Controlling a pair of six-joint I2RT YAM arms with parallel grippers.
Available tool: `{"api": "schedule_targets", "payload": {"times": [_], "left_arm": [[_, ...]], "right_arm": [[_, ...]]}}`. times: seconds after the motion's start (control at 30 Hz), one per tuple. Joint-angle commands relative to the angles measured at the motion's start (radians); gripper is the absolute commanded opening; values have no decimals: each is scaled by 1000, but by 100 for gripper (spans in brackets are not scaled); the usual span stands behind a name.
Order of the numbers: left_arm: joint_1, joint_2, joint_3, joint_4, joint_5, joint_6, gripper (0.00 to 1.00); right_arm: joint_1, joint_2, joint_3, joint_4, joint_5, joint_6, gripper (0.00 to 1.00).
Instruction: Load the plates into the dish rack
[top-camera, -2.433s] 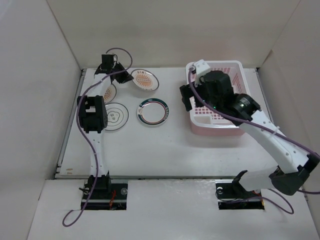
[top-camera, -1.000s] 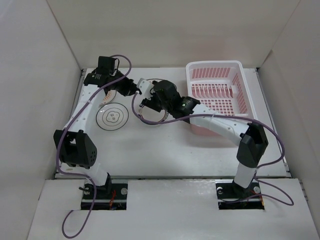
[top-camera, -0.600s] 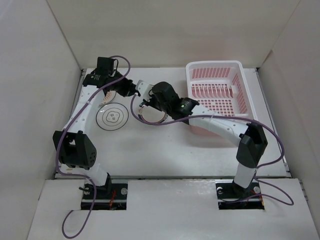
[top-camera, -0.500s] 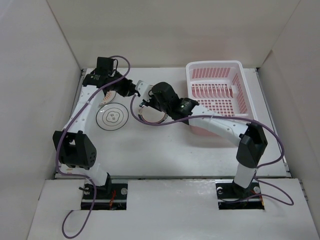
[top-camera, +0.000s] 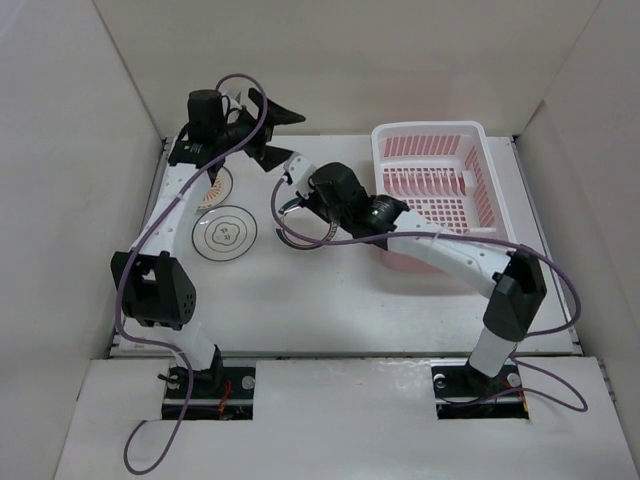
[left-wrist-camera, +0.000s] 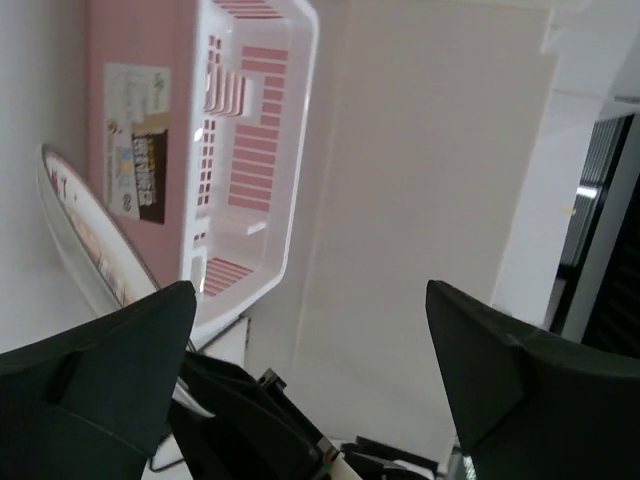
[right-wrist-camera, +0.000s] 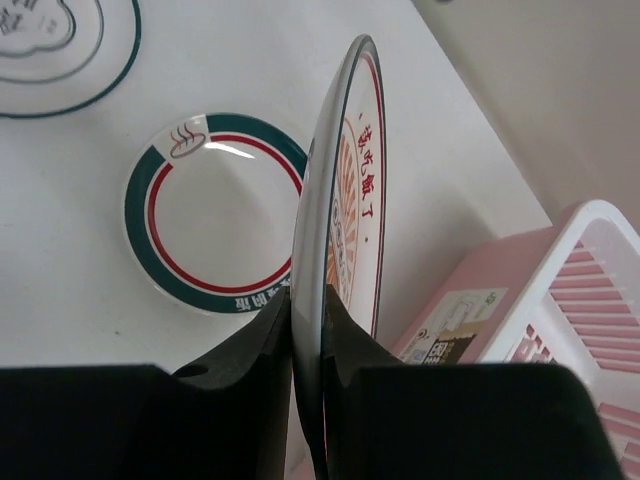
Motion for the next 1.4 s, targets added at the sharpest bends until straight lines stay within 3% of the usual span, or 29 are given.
{"api": "schedule_targets", "payload": {"times": [0.0,0.2,0.33,0.37,0.47,0.5,0.53,1.03,1.37], "left_arm": [[-7,-19,148,105,34,60,100],[-7,-5,223,-193,-198,329,100],[-65,19,328,-414,-525,535,100],[-85,19,328,-441,-688,562,100],[-201,45,377,-552,-1008,645,100],[-227,59,392,-614,-1191,645,100],[-244,90,403,-638,-1237,665,100],[-234,21,319,-610,-1155,704,100],[-234,-30,236,-592,-1147,714,100]], "right_arm": [[8,-139,10,76,62,87,0],[-82,-294,14,67,91,237,0],[-258,-420,-59,58,-24,400,0],[-300,-430,-73,57,-62,415,0],[-435,-430,-99,38,-193,448,0],[-461,-417,-99,38,-241,460,0],[-496,-405,-99,38,-260,460,0],[-573,-120,-43,119,-340,648,0],[-583,-63,-43,169,-277,687,0]]}}
